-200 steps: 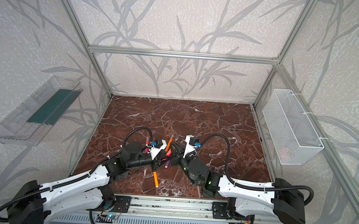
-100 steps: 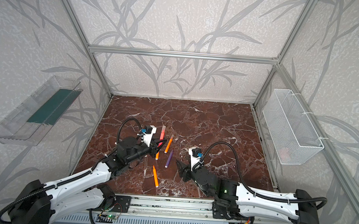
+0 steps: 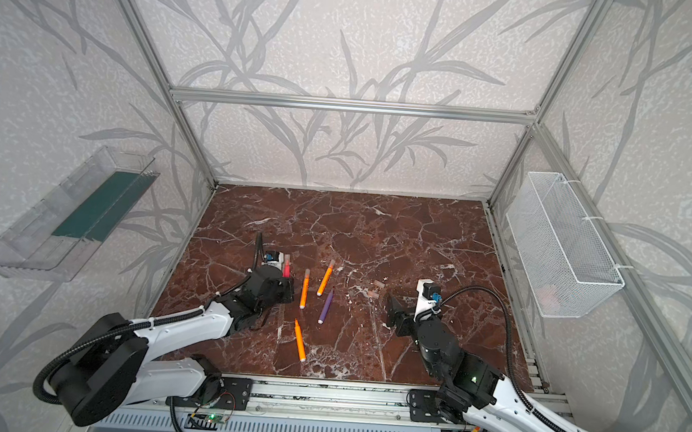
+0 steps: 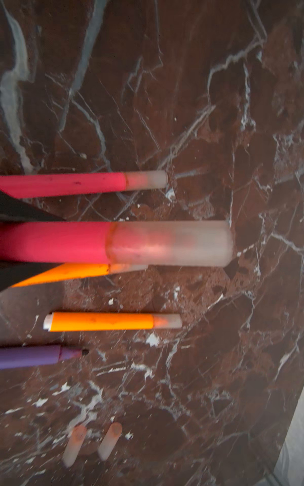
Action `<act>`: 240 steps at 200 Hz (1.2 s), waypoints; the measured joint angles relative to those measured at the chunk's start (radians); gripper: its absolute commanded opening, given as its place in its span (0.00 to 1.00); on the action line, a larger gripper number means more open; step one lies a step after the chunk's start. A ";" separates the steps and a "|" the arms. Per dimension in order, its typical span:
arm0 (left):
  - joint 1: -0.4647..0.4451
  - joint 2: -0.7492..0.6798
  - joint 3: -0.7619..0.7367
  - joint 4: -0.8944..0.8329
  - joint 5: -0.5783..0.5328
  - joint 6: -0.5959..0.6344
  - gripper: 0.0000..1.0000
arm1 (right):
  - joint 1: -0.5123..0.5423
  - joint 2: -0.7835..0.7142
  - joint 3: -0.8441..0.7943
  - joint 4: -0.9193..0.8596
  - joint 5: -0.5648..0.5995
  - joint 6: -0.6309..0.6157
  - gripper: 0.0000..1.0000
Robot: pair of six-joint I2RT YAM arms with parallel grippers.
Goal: Insert the pens into the pen caps
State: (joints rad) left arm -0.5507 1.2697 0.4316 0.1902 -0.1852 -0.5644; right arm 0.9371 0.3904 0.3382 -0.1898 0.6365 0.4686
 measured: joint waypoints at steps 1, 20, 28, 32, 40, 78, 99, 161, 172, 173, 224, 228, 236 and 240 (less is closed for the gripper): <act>0.001 0.002 0.000 0.000 0.000 -0.001 0.00 | -0.004 0.000 -0.001 -0.002 -0.001 0.000 0.89; 0.028 0.055 0.016 -0.002 0.007 -0.015 0.00 | -0.100 -0.003 -0.011 -0.033 -0.026 -0.003 0.89; 0.034 0.079 0.026 -0.003 0.015 -0.016 0.00 | -0.132 -0.002 -0.016 -0.041 -0.039 -0.004 0.89; 0.034 0.091 0.032 -0.003 0.023 -0.016 0.00 | -0.147 0.000 -0.018 -0.043 -0.046 -0.005 0.88; 0.034 0.111 0.043 -0.003 0.037 -0.017 0.00 | -0.172 0.003 -0.022 -0.048 -0.058 -0.006 0.89; 0.035 0.161 0.067 0.008 0.097 -0.020 0.10 | -0.244 0.037 -0.029 -0.051 -0.107 -0.007 0.89; 0.035 0.163 0.067 0.016 0.116 -0.023 0.18 | -0.261 0.048 -0.029 -0.050 -0.124 -0.007 0.89; 0.041 0.166 0.067 0.037 0.159 -0.033 0.31 | -0.282 0.040 -0.034 -0.048 -0.166 -0.006 0.89; 0.042 0.166 0.067 0.042 0.163 -0.034 0.30 | -0.284 0.037 -0.034 -0.048 -0.169 -0.006 0.89; 0.042 0.166 0.067 0.042 0.163 -0.034 0.30 | -0.284 0.036 -0.034 -0.048 -0.169 -0.006 0.88; 0.048 0.071 -0.032 0.206 0.298 0.010 0.00 | -0.286 0.015 -0.034 -0.048 -0.196 -0.004 0.89; 0.048 0.055 -0.051 0.234 0.320 0.015 0.00 | -0.286 0.014 -0.034 -0.048 -0.200 -0.002 0.89; 0.048 0.020 -0.082 0.278 0.369 0.020 0.00 | -0.288 0.011 -0.034 -0.048 -0.203 0.000 0.89; 0.048 0.002 -0.096 0.298 0.389 0.021 0.00 | -0.288 0.011 -0.034 -0.048 -0.206 0.002 0.89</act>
State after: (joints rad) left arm -0.5026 1.2713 0.3359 0.4881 0.2035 -0.5434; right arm 0.6487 0.4015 0.3042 -0.2375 0.4305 0.4706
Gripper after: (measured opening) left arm 0.049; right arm 0.886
